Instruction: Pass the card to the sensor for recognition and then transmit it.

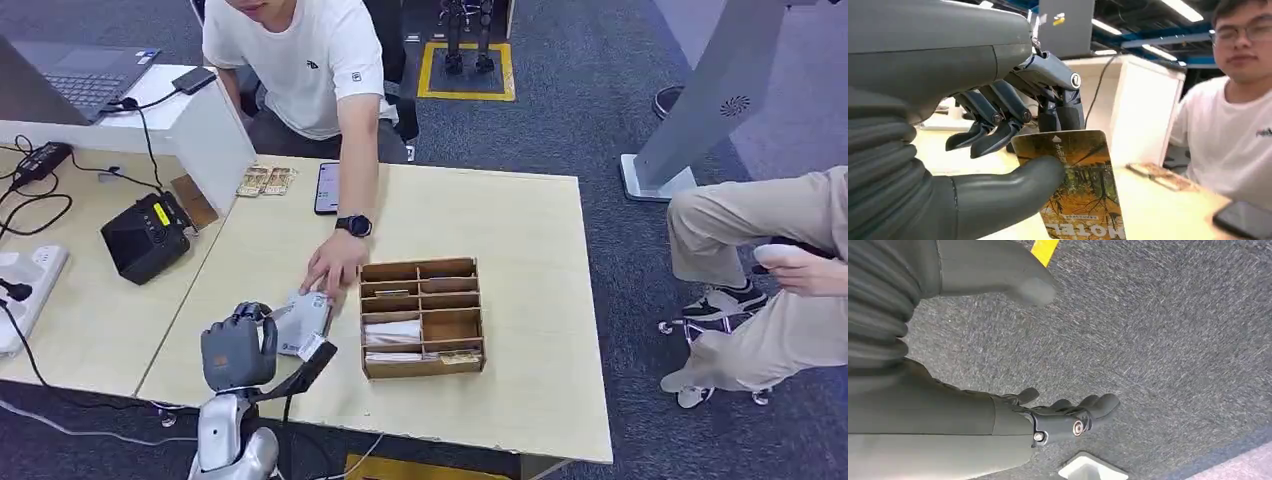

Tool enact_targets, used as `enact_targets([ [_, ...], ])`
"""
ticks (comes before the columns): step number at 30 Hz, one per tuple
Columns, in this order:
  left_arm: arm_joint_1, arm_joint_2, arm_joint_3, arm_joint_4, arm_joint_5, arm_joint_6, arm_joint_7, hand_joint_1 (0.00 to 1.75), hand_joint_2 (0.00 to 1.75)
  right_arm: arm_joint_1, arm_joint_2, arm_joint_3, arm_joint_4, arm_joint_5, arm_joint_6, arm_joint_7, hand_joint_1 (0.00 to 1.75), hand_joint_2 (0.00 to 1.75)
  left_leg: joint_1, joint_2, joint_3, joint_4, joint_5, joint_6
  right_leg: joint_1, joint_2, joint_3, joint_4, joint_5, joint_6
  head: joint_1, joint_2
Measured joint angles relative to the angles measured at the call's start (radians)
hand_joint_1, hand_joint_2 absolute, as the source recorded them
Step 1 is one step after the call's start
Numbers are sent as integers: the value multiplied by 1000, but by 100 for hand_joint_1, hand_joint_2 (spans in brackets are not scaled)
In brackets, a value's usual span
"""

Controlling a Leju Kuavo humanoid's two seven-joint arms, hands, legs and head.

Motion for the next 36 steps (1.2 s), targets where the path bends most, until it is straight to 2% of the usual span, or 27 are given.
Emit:
enact_targets([
  [25,2,18,-68,166,1,3,-6,175,175,-3,-4,-10,29,-5,0,-24,0,175,0,0,1,0,0,0,0,0,1,0,0,0,1,0],
  [32,-6,26,-92,190,13,3,12,175,175,-4,-6,-10,41,-5,0,-29,0,175,0,0,3,0,0,0,0,-1,3,0,0,0,1,0],
  [36,-4,26,-93,190,97,3,-38,175,175,-3,-6,-10,42,-1,0,-20,0,175,0,0,4,0,0,0,0,-1,4,0,0,0,1,0],
])
